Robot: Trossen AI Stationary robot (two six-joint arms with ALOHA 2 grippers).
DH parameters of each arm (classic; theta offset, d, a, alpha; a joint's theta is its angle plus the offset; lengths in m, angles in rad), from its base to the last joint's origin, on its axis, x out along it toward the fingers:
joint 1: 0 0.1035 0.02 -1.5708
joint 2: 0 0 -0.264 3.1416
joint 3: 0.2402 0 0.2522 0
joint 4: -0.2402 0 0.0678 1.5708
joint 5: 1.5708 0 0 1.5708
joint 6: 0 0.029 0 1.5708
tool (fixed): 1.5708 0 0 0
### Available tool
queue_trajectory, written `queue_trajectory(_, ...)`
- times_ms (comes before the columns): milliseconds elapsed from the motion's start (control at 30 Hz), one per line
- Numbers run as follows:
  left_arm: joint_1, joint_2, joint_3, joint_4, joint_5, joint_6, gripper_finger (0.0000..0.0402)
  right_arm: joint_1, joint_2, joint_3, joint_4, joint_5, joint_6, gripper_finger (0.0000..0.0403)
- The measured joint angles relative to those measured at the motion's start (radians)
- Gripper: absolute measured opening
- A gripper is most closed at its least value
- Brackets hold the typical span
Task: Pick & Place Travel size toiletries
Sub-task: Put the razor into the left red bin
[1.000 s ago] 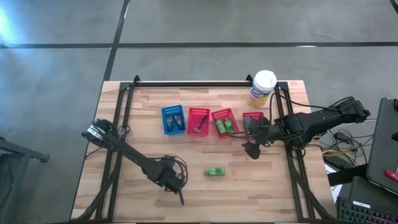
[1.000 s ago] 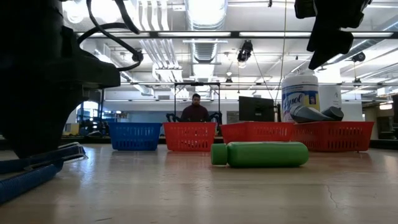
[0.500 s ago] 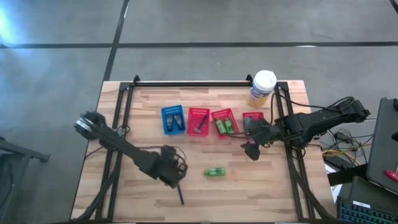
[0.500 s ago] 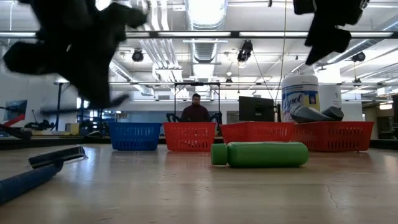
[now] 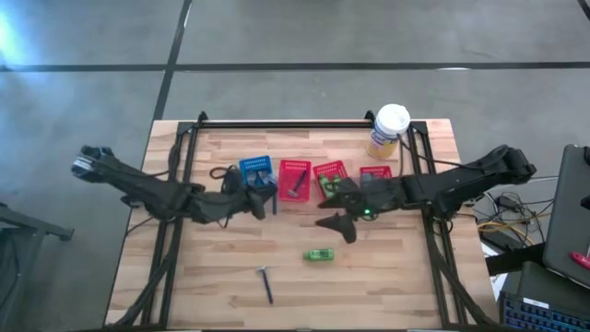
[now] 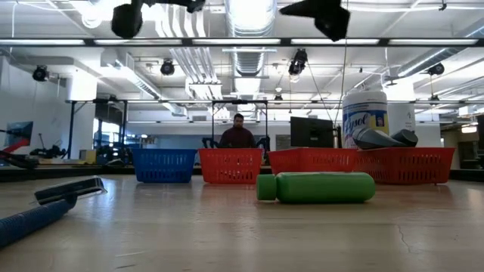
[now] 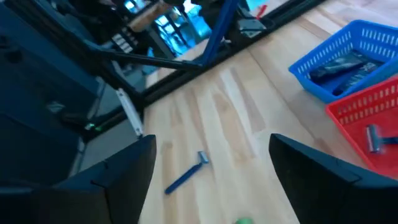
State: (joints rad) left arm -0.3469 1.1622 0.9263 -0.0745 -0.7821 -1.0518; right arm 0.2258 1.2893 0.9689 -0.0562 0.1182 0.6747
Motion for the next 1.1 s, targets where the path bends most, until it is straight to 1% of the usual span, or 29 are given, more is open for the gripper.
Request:
queue_trajectory(67,0.025,0.000,-0.014,0.040,0.043,0.032,0.0024,-0.008,0.038,0.022,0.009,0.001,-0.002,0.0313)
queue_trajectory(233,0.046,0.020,-0.013,0.076,0.095,0.065,0.0024,-0.021,0.137,0.106,0.044,0.008,-0.012,0.0323)
queue_trajectory(433,0.046,0.026,0.037,0.096,0.115,0.167,0.0029,-0.056,0.248,0.220,0.029,0.016,-0.039,0.0332)
queue_trajectory(600,0.041,-0.003,0.059,0.090,0.122,0.222,0.0027,-0.085,0.297,0.284,0.032,0.009,-0.090,0.0332)
queue_trajectory(800,0.036,-0.023,0.059,0.090,0.133,0.245,0.0028,-0.100,0.327,0.353,0.029,-0.111,-0.275,0.0306)
queue_trajectory(900,0.021,-0.028,0.059,0.091,0.137,0.283,0.0028,-0.113,0.340,0.365,0.018,-0.173,-0.291,0.0292)
queue_trajectory(1100,0.011,-0.035,0.057,0.092,0.138,0.348,0.0028,-0.144,0.350,0.360,0.016,-0.221,-0.284,0.0274)
